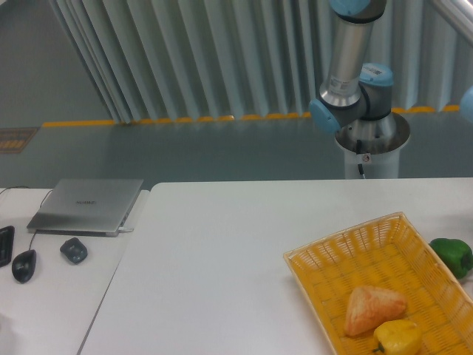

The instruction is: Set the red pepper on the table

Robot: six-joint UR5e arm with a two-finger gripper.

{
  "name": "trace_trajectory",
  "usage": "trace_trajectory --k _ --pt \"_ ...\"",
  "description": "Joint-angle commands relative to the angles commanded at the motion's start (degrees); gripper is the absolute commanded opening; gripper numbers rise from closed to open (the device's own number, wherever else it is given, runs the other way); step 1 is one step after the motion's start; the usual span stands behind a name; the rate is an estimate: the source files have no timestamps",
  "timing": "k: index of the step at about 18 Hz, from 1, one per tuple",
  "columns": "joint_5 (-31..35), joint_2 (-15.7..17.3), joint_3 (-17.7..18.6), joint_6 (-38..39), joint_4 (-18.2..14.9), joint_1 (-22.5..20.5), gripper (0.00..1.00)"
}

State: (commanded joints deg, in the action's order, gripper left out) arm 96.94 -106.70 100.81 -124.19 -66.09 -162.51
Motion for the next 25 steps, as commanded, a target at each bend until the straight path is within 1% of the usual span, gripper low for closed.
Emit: trace_trajectory --k 1,3,7,9,11,12,14,15,18,19,20,21,23,25 --pt "0.0 0.1 -0.5 -0.3 0.0 0.0 1.00" --pt "0.1 0.4 -2.5 -0.4 -0.3 0.3 1.00" --pt "-0.3 2.3 -6.7 -3.4 -1.4 2.3 1.00" --pt "-0.4 2.4 -8.5 -2.7 -2.0 4.2 1.00" --pt "-1.5 2.4 -10.4 -1.3 -3.5 5.5 1.00" --pt "-2.7 2.4 -11.2 0.7 -4.5 6.1 1.00" --pt "-4.1 2.3 -12.2 5.7 -5.4 7.1 1.00" --pt "-4.1 2.3 -12.8 6.8 -5.5 7.8 1.00" --pt "-5.3 2.0 -14.0 6.7 -5.7 9.0 1.00" --pt "-6.5 1.3 -14.7 6.8 -7.5 10.3 1.00" --pt "-6.5 0.8 -14.9 6.9 -8.7 11.2 1.00" --pt "-6.2 0.4 -15.0 7.1 -8.8 12.7 1.00" --pt "-6.8 -0.8 -15.6 7.8 -8.6 14.3 1.00" --pt "-6.4 -1.6 -15.7 8.8 -8.5 14.9 1.00"
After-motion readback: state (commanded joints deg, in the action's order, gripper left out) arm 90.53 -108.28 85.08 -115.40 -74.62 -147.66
